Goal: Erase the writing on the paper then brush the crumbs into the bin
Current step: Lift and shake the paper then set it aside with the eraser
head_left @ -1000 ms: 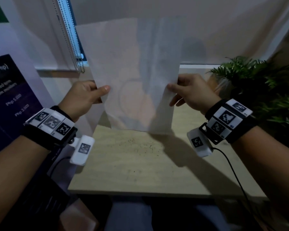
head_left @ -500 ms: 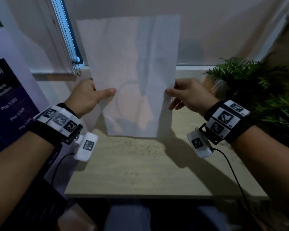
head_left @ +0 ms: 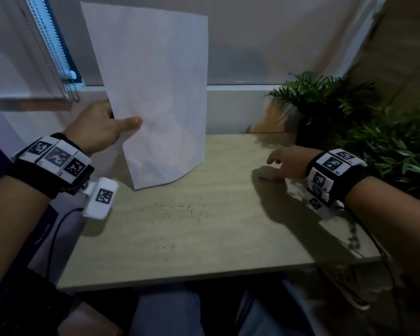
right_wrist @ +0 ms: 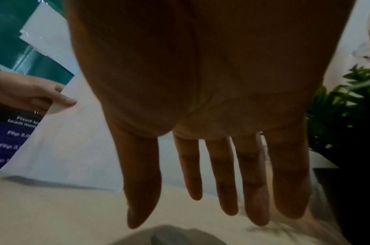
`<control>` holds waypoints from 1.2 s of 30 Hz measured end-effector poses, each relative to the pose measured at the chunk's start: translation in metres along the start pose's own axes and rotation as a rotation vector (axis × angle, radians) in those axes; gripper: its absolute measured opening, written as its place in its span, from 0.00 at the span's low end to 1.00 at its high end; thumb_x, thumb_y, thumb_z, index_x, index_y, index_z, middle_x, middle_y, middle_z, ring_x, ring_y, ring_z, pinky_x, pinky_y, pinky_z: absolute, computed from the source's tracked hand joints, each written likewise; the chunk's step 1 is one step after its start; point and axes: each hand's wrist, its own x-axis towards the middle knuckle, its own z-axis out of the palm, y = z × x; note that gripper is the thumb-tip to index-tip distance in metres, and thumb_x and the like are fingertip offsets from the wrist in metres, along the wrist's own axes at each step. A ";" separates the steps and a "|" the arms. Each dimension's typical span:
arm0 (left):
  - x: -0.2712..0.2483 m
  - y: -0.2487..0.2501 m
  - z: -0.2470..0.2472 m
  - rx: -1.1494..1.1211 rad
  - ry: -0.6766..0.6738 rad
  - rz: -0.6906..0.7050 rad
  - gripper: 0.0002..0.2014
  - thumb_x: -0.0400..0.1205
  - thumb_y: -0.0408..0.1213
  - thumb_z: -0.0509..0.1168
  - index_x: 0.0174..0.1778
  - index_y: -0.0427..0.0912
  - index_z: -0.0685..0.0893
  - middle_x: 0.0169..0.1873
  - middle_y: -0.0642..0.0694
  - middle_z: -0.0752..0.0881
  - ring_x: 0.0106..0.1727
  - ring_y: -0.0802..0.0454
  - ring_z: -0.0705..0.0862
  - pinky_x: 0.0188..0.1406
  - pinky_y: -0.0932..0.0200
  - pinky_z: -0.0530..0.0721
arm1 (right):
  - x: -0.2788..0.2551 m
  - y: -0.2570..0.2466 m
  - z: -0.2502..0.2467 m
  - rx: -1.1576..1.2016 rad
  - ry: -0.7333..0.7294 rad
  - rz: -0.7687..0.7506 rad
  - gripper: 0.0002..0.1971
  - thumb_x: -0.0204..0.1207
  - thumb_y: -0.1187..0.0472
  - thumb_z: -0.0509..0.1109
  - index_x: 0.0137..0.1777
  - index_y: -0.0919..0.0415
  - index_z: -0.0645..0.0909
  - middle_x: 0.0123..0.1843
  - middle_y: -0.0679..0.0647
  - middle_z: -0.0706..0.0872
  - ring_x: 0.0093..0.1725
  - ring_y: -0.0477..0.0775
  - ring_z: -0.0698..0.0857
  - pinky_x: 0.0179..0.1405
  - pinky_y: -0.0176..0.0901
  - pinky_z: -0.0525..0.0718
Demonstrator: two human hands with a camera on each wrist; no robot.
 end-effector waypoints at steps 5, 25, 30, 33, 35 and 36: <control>0.011 0.006 0.019 -0.015 -0.002 0.013 0.12 0.85 0.41 0.72 0.62 0.41 0.86 0.37 0.47 0.85 0.18 0.66 0.77 0.18 0.71 0.74 | 0.011 0.002 0.019 -0.044 0.020 -0.026 0.23 0.79 0.46 0.74 0.70 0.56 0.82 0.68 0.58 0.84 0.63 0.61 0.83 0.59 0.47 0.81; 0.037 0.054 0.154 -0.478 -0.361 -0.242 0.10 0.90 0.32 0.63 0.67 0.36 0.79 0.40 0.43 0.85 0.24 0.51 0.83 0.25 0.59 0.84 | -0.022 -0.034 -0.062 0.576 0.802 -0.208 0.11 0.84 0.53 0.67 0.58 0.61 0.78 0.54 0.54 0.86 0.53 0.56 0.84 0.54 0.54 0.83; 0.032 0.056 0.186 -0.704 -0.403 -0.453 0.07 0.93 0.32 0.55 0.52 0.41 0.76 0.42 0.42 0.83 0.28 0.51 0.89 0.28 0.59 0.88 | -0.010 -0.040 -0.045 0.434 0.715 -0.232 0.10 0.86 0.55 0.64 0.58 0.60 0.77 0.54 0.58 0.87 0.52 0.60 0.84 0.51 0.54 0.83; 0.025 0.057 0.201 -0.700 -0.474 -0.524 0.07 0.94 0.33 0.52 0.57 0.36 0.74 0.48 0.39 0.87 0.34 0.46 0.93 0.32 0.55 0.91 | 0.006 -0.034 -0.027 0.377 0.639 -0.147 0.14 0.87 0.51 0.62 0.57 0.63 0.78 0.54 0.61 0.86 0.53 0.64 0.84 0.48 0.50 0.79; 0.022 0.055 0.212 -0.639 -0.519 -0.556 0.10 0.94 0.34 0.50 0.60 0.34 0.75 0.55 0.37 0.86 0.37 0.45 0.93 0.39 0.53 0.92 | 0.019 -0.026 -0.015 0.321 0.545 -0.052 0.20 0.87 0.47 0.60 0.59 0.66 0.79 0.57 0.65 0.86 0.56 0.66 0.84 0.48 0.47 0.75; 0.021 0.054 0.216 -0.602 -0.545 -0.576 0.11 0.94 0.34 0.50 0.63 0.33 0.75 0.55 0.35 0.86 0.38 0.44 0.93 0.42 0.52 0.92 | 0.025 -0.023 -0.010 0.294 0.483 -0.018 0.21 0.87 0.46 0.60 0.60 0.66 0.79 0.59 0.67 0.86 0.58 0.67 0.84 0.51 0.49 0.76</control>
